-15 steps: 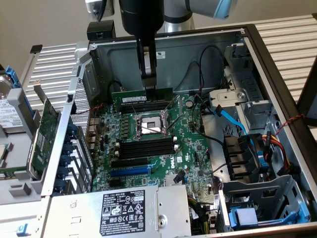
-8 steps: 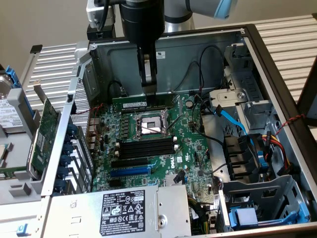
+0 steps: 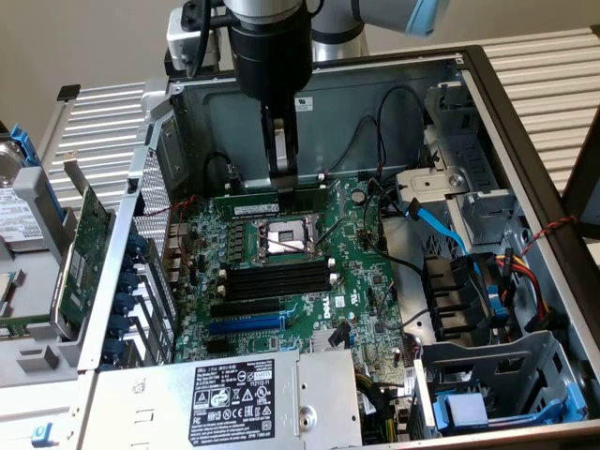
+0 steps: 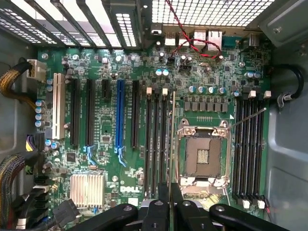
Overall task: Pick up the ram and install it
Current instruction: 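Insert the ram into the slot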
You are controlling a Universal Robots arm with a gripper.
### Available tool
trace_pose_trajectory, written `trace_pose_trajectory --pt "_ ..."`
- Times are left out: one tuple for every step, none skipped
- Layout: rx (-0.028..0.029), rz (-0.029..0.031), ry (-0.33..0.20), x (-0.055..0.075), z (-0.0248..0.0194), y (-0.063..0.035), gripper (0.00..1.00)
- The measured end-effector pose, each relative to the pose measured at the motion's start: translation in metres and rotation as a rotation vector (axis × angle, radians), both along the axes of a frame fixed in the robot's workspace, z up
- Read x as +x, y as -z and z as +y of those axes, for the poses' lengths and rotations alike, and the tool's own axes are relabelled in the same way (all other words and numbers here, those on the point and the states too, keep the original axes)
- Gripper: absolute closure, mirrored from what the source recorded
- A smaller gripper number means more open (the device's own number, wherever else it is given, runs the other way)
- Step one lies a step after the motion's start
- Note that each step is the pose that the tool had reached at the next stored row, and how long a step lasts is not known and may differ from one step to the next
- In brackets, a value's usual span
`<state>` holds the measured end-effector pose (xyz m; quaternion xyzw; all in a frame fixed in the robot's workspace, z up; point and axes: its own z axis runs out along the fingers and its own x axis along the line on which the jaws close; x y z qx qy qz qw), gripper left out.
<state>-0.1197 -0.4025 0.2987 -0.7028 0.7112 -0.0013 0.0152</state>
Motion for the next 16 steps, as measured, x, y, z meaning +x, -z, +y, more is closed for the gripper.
trace_pose_trajectory --pt "-0.0001 0.0000 0.000 0.0000 -0.0005 0.0015 0.86" --pt "-0.0001 0.0000 0.001 0.0000 -0.0009 0.0028 0.86" --pt "-0.0001 0.0000 0.001 0.0000 -0.0015 0.0040 0.86" --pt "-0.0003 0.0001 0.001 0.0000 -0.0025 0.0048 0.86" --pt "-0.0002 0.0001 0.002 0.0000 -0.0035 0.0056 0.86" --pt "-0.0001 0.0001 0.002 0.0000 -0.0045 0.0062 0.86" --pt "0.0000 0.0000 0.003 0.0000 -0.0055 0.0067 0.86" --pt "0.0001 -0.0001 0.003 0.0000 -0.0062 0.0074 0.86" --pt "0.0002 -0.0001 0.004 -0.0001 -0.0064 0.0080 0.86" --pt "0.0000 0.0000 0.004 -0.0001 -0.0065 0.0086 0.86" --pt "-0.0001 0.0000 0.004 -0.0001 -0.0067 0.0089 0.86" --pt "-0.0002 0.0001 0.004 0.0000 -0.0071 0.0093 0.86" --pt "-0.0002 0.0001 0.004 0.0000 -0.0077 0.0097 0.86" --pt "0.0001 -0.0001 0.004 0.0000 -0.0082 0.0102 0.86" --pt "0.0001 -0.0001 0.005 0.0000 -0.0084 0.0109 0.86" --pt "-0.0001 0.0000 0.005 -0.0001 -0.0084 0.0114 0.86"
